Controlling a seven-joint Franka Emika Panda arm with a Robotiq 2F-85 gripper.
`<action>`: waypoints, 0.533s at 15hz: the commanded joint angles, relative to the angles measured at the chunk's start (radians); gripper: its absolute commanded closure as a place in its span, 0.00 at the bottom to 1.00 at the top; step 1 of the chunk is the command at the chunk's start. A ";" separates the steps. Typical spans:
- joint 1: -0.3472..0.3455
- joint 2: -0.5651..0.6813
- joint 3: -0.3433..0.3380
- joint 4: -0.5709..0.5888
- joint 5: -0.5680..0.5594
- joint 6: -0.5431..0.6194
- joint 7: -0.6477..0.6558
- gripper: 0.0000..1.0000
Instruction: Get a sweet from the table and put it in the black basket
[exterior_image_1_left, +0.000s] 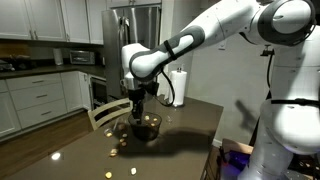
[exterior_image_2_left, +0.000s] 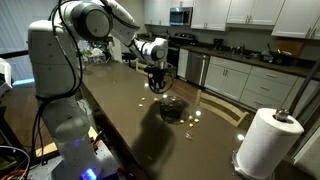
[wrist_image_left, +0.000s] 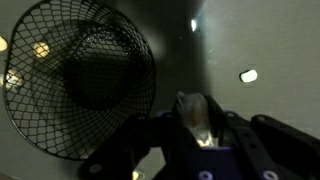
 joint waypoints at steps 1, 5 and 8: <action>-0.026 0.020 -0.018 0.030 0.040 0.019 0.005 0.91; -0.043 0.042 -0.040 0.037 0.042 0.044 0.039 0.91; -0.052 0.057 -0.054 0.036 0.040 0.067 0.065 0.91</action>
